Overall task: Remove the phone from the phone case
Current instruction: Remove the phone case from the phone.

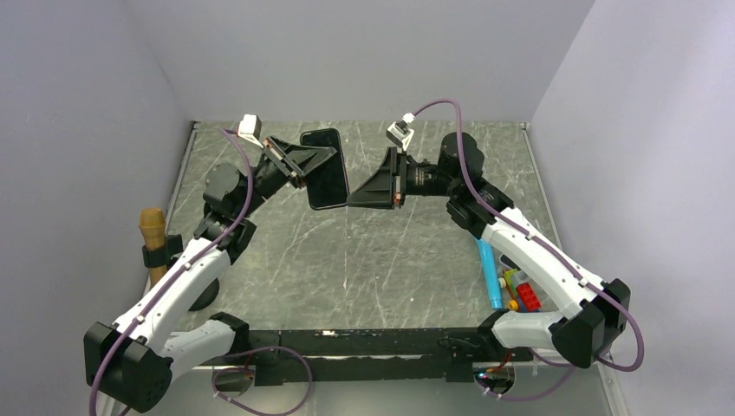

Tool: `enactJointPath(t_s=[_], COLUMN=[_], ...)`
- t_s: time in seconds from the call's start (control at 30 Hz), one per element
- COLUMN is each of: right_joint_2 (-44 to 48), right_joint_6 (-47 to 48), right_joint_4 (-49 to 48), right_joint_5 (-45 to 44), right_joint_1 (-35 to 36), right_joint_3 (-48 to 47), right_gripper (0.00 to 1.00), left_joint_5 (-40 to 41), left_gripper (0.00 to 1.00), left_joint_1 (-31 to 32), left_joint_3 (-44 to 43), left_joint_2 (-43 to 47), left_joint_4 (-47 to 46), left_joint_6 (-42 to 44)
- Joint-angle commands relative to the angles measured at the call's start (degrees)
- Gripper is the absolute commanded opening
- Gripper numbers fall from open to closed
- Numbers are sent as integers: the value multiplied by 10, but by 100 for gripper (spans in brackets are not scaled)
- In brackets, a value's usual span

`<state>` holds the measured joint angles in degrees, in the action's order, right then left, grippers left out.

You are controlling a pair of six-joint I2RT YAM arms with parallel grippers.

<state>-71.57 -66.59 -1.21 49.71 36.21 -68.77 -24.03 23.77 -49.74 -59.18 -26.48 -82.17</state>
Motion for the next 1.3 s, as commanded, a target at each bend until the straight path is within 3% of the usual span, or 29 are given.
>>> enactJointPath(t_s=[0.0,0.33,0.5,0.8,1.27], right_joint_2=[7,-10,-27,-49,-110], right_joint_6=[10,23,49,36,-71], right_joint_4=[-13,9,80,78,-71], right_joint_5=[-6,-23,-57,-71,-39], right_joint_1=[2,2,2,3,20], right_joint_3=[17,5,-22,-34,-78], right_gripper=[28,29,30,34,31], left_joint_5=[11,2,6,2,24], left_gripper=[0,0,0,0,0], left_joint_1=[-1,1,6,13,107], left_joint_3=[-7,-18,-16,-32,-8], left_joint_2=[17,9,18,25,5], left_joint_4=[-66,-74,-70,-45,-29], left_joint_6=[-25,-38,-42,-34,-4])
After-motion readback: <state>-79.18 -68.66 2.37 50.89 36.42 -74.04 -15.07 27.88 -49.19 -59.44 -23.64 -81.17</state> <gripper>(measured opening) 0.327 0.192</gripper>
